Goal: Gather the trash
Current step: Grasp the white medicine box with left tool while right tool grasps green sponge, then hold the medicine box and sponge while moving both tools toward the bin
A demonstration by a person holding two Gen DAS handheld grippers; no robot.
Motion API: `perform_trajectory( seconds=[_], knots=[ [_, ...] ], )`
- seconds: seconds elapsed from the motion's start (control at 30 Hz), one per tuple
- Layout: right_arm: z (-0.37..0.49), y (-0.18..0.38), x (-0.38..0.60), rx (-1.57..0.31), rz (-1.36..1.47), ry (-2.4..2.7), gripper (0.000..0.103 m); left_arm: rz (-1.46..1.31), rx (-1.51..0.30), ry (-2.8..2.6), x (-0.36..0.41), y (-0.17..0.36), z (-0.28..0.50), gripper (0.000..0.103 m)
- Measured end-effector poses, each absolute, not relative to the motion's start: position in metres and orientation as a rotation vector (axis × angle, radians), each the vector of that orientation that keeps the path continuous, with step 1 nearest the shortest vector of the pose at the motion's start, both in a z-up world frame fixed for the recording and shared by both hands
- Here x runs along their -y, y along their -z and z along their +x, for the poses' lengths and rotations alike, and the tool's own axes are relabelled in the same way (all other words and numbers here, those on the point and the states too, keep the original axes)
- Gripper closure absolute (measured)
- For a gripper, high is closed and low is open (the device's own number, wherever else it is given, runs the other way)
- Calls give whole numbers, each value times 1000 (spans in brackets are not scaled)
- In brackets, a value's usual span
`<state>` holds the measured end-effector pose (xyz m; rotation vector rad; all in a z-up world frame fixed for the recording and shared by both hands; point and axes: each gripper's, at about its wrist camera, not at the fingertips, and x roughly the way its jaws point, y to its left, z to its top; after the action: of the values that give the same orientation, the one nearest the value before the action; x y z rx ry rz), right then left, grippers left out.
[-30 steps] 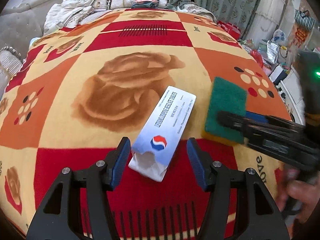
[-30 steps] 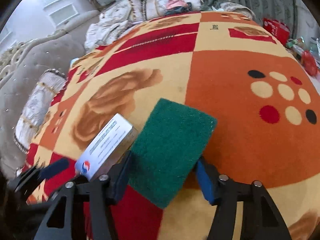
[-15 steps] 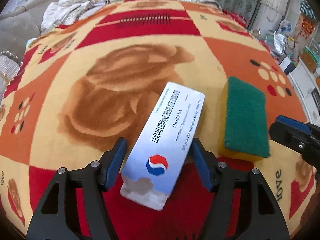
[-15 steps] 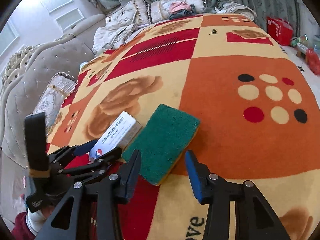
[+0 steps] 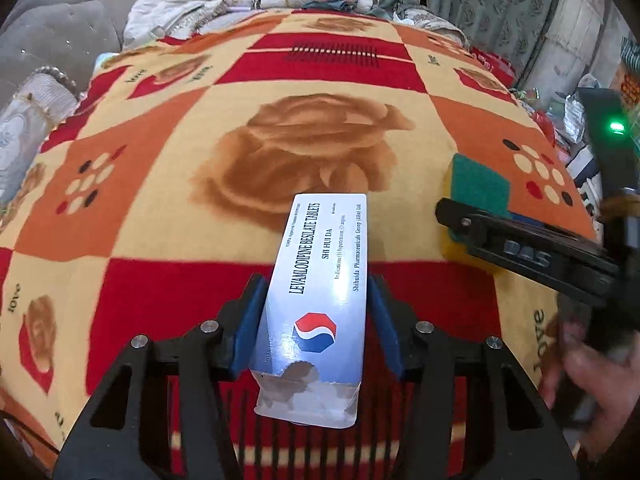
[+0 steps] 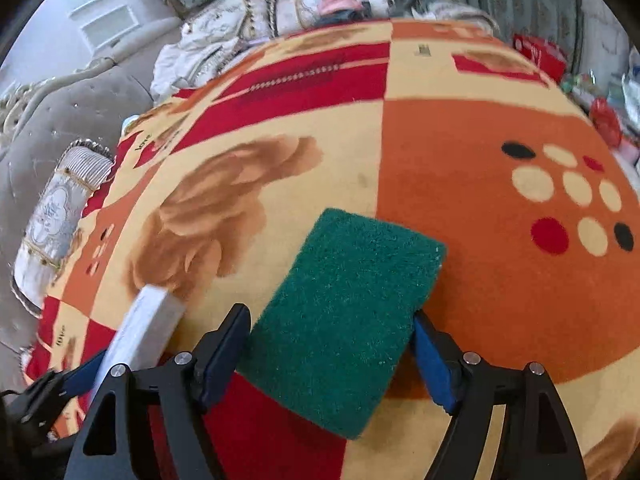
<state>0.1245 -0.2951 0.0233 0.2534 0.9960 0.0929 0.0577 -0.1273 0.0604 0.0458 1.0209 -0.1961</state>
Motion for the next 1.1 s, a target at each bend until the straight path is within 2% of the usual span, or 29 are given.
perform_trajectory(
  seconds=[0.03,0.13,0.5,0.83,1.1],
  knots=[
    [123,-23,294,-996,221,-96,34,38,-1020,203,126,-63,54,53],
    [110,-26,299,-991,193,-122,43,21,-1002,222,126,-73,39,53],
    [-15,-72,332,-957,181,-327,43,12,-964,331,145,-99,-39,54],
    [-144,-58,357,-986,94,-313,43,26,-945,385,167,-104,-108,54],
    [-190,-50,371,-982,106,-276,43,36,-958,417,178,-100,-143,54]
  ],
)
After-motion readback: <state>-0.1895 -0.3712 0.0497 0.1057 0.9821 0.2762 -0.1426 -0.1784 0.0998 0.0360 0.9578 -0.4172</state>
